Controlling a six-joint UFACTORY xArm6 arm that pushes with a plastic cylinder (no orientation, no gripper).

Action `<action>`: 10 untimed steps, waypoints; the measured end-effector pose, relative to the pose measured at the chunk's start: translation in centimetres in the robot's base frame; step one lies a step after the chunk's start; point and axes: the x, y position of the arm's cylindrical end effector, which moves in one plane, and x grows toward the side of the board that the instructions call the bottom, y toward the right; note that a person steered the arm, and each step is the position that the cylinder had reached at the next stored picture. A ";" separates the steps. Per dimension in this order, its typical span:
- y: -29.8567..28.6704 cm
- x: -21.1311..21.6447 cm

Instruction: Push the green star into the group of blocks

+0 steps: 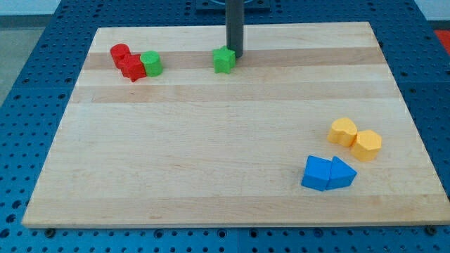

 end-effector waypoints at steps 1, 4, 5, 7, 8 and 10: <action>0.3 -1.1; 5.7 1.3; 5.7 1.0; 4.7 2.8; 3.8 4.5; 3.4 4.5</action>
